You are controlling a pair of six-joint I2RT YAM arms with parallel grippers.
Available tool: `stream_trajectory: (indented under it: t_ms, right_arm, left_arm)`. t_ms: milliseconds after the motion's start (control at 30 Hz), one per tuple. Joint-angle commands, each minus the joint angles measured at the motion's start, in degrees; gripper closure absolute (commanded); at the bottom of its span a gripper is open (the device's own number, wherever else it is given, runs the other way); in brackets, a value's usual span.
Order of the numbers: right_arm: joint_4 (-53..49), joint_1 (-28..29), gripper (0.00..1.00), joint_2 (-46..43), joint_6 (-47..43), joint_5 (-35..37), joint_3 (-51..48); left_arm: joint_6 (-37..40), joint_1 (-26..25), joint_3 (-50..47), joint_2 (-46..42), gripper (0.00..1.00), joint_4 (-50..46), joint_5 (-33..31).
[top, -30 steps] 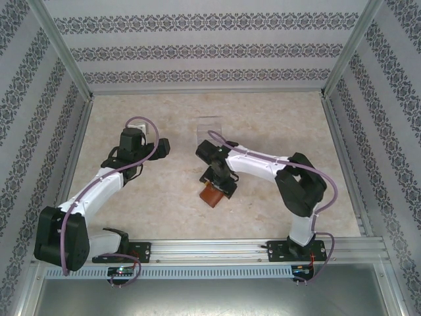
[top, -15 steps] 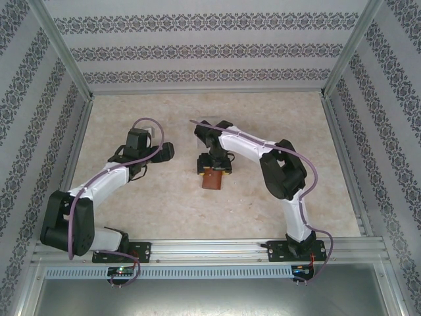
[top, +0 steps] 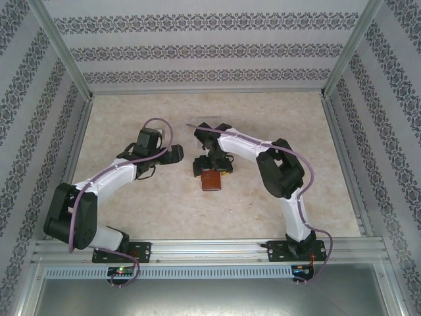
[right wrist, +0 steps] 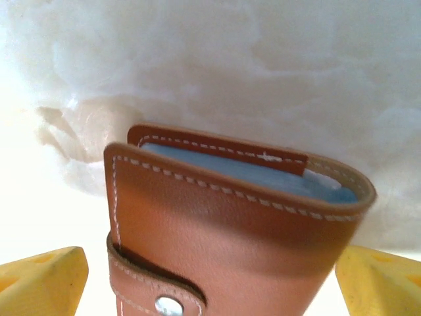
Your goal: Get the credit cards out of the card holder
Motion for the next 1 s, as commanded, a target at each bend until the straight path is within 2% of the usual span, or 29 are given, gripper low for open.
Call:
stream_trajectory:
  t_ms: [0,167,300,400,633,967]
  right_arm:
    - [5.38,-1.94,0.02,-6.42,0.63,-2.47,-4.14]
    - [16.04,-6.19,0.09,-12.99,2.81,-10.37,-14.32]
    - [25.80,-10.01,0.19,-16.45,4.61,-18.59,-22.57]
    - [31.37,-12.13,0.25,-16.89,5.56,-22.80,-27.54]
    - [36.99,-13.16,0.38,-14.59,4.67,-27.40,-31.86]
    - [41.54,-14.41,0.52,-12.76,5.78,-30.48,-35.54]
  left_arm:
    - [-2.42,-2.24,2.95,1.15,0.01,-3.06,-0.99]
    - [-4.42,-5.26,5.94,2.50,0.02,-5.92,-1.11]
    - [-8.82,-7.46,8.53,3.63,0.04,-10.25,-2.74]
    - [-12.42,-8.25,9.30,4.58,0.09,-11.72,-0.77]
    - [-14.08,-12.47,11.79,8.84,0.19,-15.00,3.38]
    - [-15.83,-15.47,13.16,11.98,0.44,-13.75,6.66]
